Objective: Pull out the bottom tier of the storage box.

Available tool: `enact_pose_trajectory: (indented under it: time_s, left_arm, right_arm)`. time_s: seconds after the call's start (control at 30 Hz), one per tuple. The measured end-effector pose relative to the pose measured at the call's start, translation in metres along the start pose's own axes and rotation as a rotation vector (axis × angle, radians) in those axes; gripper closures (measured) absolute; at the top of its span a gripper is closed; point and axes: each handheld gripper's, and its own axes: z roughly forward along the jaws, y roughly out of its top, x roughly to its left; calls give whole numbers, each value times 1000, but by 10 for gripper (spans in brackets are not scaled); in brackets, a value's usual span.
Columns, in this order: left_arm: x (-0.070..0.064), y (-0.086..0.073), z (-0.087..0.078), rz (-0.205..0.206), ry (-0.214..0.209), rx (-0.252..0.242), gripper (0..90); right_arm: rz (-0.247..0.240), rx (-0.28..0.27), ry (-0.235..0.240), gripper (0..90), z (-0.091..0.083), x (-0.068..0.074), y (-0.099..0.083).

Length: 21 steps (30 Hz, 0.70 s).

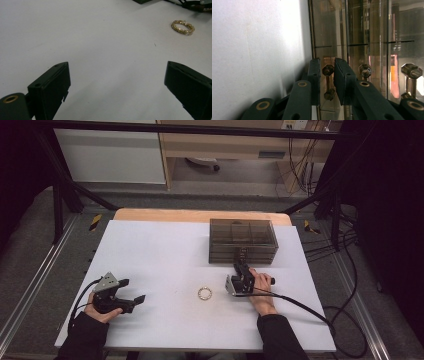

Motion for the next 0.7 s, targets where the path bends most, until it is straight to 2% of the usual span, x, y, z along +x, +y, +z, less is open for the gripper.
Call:
enact_pose_trajectory:
  time_s: [0.33,0.7]
  left_arm:
    - [0,0,1,2,1,1,66]
    - [0,0,1,3,2,1,66]
  right_arm:
    - [-38,9,-38,795,0,4,1]
    - [-45,13,-59,807,-1,5,2]
